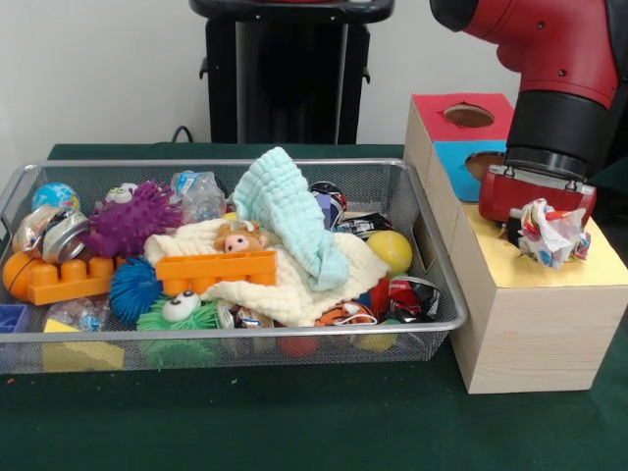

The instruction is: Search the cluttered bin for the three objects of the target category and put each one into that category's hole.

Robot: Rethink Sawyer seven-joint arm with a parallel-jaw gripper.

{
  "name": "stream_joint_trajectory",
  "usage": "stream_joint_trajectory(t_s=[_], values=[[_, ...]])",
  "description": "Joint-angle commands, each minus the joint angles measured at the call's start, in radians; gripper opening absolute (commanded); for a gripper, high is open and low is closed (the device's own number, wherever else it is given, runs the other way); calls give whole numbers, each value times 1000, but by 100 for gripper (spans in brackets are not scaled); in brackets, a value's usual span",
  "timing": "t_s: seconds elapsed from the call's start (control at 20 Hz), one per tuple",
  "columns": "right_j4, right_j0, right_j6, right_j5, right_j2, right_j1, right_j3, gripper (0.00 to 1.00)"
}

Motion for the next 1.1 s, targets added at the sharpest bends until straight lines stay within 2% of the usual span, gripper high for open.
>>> stream_joint_trajectory(t_s=[0.05,0.15,0.25,0.65,1.1], values=[[-29,-31,121,-11,102,101,61,0],[-31,-28,108,13,96,105,53,0],[-28,-21,122,-25,90,109,58,0],[-39,-31,120,-37,100,100,65,0],[-55,-39,87,38,93,47,71,0]])
